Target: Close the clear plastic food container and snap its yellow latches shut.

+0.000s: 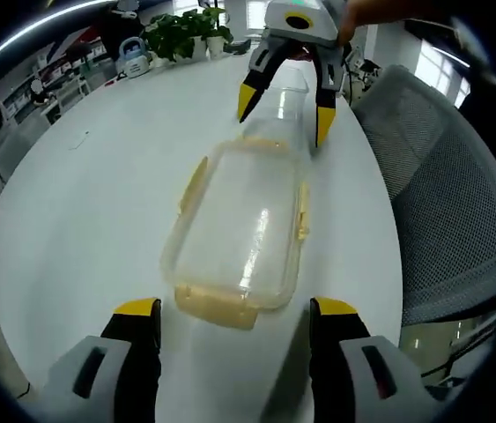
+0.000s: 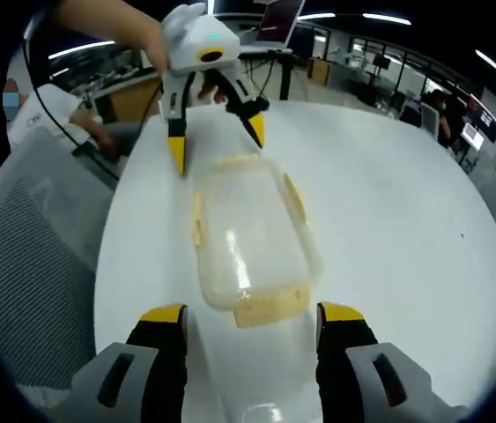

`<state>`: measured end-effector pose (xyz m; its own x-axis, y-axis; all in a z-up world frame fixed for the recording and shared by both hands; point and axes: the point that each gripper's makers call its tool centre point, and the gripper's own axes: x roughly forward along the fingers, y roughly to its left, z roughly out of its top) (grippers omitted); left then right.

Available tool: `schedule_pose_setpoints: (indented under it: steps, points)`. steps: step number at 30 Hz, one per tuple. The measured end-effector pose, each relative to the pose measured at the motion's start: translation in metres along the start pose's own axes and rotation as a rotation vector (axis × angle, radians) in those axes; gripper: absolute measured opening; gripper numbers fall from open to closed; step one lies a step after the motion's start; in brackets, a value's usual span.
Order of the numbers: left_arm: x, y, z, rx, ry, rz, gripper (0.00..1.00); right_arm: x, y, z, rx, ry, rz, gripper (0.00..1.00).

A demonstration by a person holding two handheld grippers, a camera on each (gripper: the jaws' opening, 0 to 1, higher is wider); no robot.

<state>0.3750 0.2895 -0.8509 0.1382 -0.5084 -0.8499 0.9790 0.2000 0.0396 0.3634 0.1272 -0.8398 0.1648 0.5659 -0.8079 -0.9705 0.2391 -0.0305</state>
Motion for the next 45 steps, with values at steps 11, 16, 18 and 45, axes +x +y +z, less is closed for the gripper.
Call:
schedule_pose_setpoints:
  steps: [11, 16, 18, 45]
  points:
    - [0.003, 0.001, -0.008, 0.064, 0.060, -0.048, 0.67, 0.005, -0.002, -0.005, -0.043, 0.063, 0.049, 0.56]
    - [0.006, 0.002, -0.006, 0.088, 0.072, -0.066, 0.66, 0.007, -0.002, -0.005, -0.058, 0.079, 0.060, 0.55]
    - [0.007, 0.001, -0.007, 0.102, 0.081, -0.073, 0.65, 0.009, -0.002, -0.006, -0.061, 0.088, 0.067, 0.55]
    - [0.010, 0.003, -0.007, 0.193, 0.159, -0.123, 0.58, 0.021, -0.005, -0.013, -0.110, 0.179, 0.101, 0.49]
